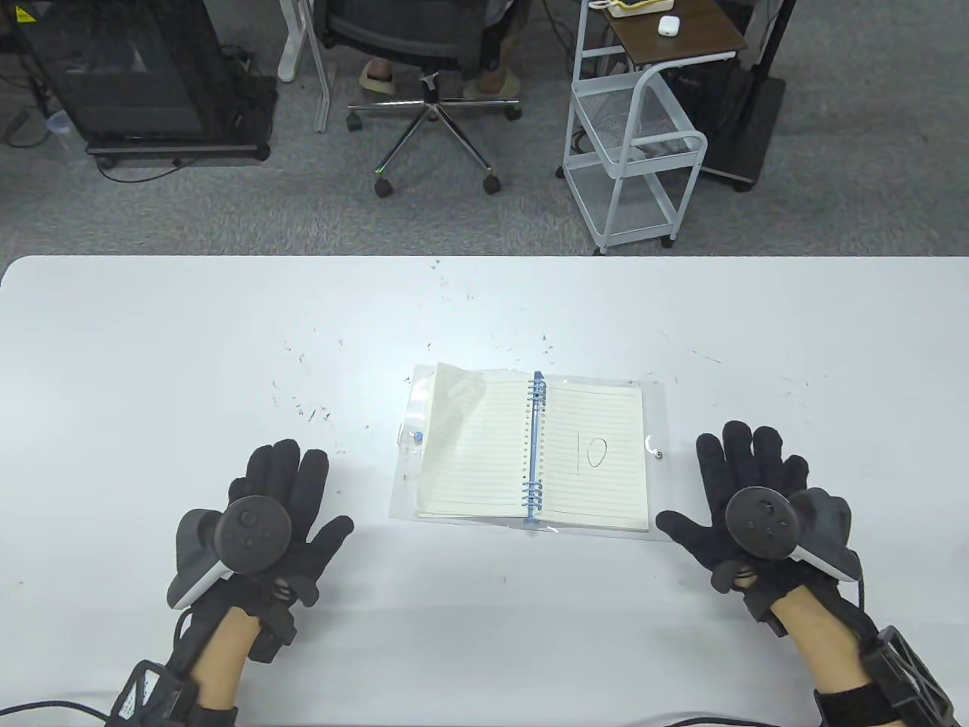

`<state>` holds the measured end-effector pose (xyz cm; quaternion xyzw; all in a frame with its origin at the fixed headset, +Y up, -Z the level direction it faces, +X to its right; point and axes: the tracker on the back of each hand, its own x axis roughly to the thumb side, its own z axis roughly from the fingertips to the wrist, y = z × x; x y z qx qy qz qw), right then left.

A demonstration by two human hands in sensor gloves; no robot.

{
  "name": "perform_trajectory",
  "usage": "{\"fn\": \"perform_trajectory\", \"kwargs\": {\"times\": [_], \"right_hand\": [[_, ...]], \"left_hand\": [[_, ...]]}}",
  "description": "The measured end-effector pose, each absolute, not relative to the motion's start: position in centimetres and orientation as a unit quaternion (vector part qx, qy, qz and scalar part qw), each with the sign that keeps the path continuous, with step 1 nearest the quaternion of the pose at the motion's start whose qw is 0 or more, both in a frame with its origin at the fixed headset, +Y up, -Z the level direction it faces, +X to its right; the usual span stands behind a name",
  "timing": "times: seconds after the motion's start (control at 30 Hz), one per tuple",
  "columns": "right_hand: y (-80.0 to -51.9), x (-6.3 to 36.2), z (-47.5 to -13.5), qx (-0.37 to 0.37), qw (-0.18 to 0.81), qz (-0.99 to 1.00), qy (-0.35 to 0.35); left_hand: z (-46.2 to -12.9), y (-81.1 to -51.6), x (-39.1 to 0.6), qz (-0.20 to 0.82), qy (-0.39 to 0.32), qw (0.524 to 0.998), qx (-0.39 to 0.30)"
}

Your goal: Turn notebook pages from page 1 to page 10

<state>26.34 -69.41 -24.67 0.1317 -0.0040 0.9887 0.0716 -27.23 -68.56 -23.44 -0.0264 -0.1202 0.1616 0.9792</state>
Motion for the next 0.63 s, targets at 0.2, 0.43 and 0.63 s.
{"fn": "perform_trajectory", "kwargs": {"times": [0.2,0.43,0.63], "right_hand": [[-69.49,26.05,-24.57,0.134,0.061,0.989,-0.002],[-69.61,26.06,-24.52,0.132,0.077,0.988,0.006],[-69.64,25.97,-24.53,0.139,0.085,0.987,0.015]], "left_hand": [[-23.5,-68.58,-27.25,0.164,-0.123,0.978,-0.025],[-23.44,-68.42,-27.33,0.168,-0.122,0.978,-0.019],[-23.43,-68.49,-27.2,0.165,-0.122,0.978,-0.025]]}}
